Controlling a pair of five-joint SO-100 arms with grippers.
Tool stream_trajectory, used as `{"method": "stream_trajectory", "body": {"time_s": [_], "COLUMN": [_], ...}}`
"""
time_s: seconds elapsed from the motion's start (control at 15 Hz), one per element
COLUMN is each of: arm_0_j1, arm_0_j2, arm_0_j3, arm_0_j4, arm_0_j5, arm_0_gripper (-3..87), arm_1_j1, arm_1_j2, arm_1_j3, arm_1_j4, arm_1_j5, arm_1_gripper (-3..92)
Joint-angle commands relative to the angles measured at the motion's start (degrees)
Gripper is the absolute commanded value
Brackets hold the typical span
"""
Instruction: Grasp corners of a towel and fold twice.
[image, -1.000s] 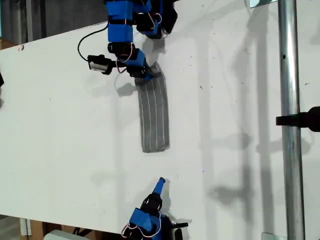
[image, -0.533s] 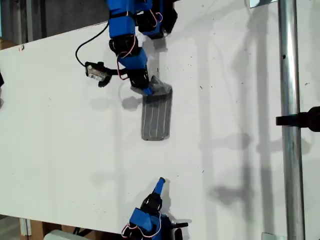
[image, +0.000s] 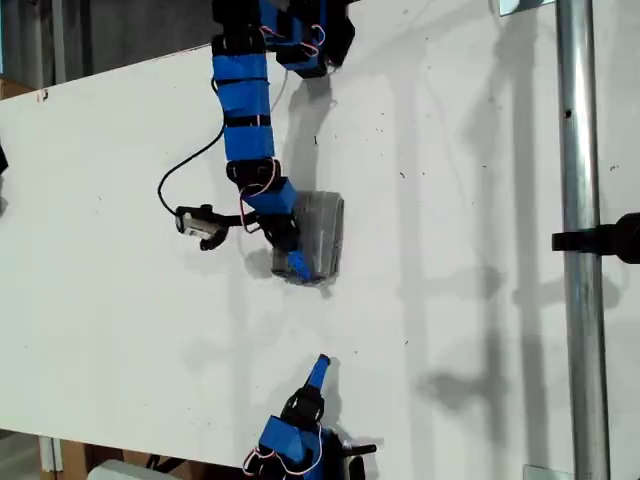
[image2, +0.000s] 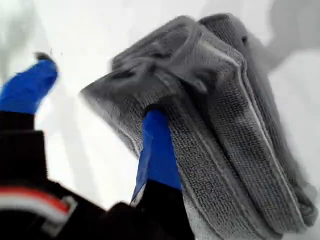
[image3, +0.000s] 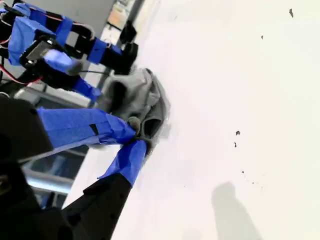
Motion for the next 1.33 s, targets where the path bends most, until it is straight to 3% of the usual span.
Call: {"method": "stream_trajectory", "body": {"time_s": [0.0, 0.07, 0.27, 0.33, 0.47, 0.6, 0.67, 0.73, 0.87, 0.93, 1.0, 1.07, 1.2, 1.27], "arm_0_j1": [-0.53, -0.70, -1.93, -2.37, -3.87, -9.58, -13.97, -16.70, -7.91, -4.92, -2.99, -2.29, -2.46, -2.46], "arm_0_j2": [0.35, 0.35, 0.35, 0.35, 0.09, 0.09, 0.00, -0.09, 0.00, 0.00, 0.00, 0.00, 0.00, 0.00], "arm_0_j3": [-1.67, -1.32, 2.20, 4.13, 4.31, 4.31, 4.31, 4.22, 3.78, 3.78, 3.87, 3.96, 3.96, 3.96], "arm_0_j4": [-2.37, -2.72, -2.72, -2.72, -2.64, 5.45, 13.01, 13.10, 13.89, 13.89, 13.71, 13.62, 13.62, 13.62], "arm_0_j5": [0.26, 0.35, -0.88, -0.53, -0.18, -6.24, -11.69, -2.72, -4.75, -2.37, 4.31, 4.48, 4.48, 4.48], "arm_0_gripper": [4.0, 4.0, -2.5, -2.5, -2.5, -2.3, -2.3, -2.2, -2.3, -2.3, -2.4, -2.4, -2.4, -2.4], "arm_1_j1": [2.29, 4.83, 14.77, 14.24, 11.60, 9.32, 7.12, 5.10, 3.96, 4.75, 5.45, 5.80, 7.91, 7.56], "arm_1_j2": [17.84, 25.75, 53.53, 66.27, 89.74, 105.91, 105.82, 105.47, 105.47, 105.47, 105.47, 105.38, 105.38, 105.38], "arm_1_j3": [3.34, 7.91, 37.44, 49.92, 61.87, 67.85, 71.10, 72.60, 72.60, 72.42, 72.51, 72.69, 72.77, 72.77], "arm_1_j4": [-12.04, -12.74, 10.55, 15.21, 33.13, 47.46, 45.70, 45.97, 45.70, 45.44, 44.12, 45.97, 45.97, 45.97], "arm_1_j5": [-6.68, -7.65, 9.58, 13.18, 19.16, 25.49, 25.66, 26.72, 28.12, 27.42, 24.43, 26.89, 26.37, 26.37], "arm_1_gripper": [53.6, 53.6, 53.2, 53.1, 52.8, 52.7, 52.5, 52.5, 52.5, 48.0, 21.5, 0.2, 1.7, 6.8]}}
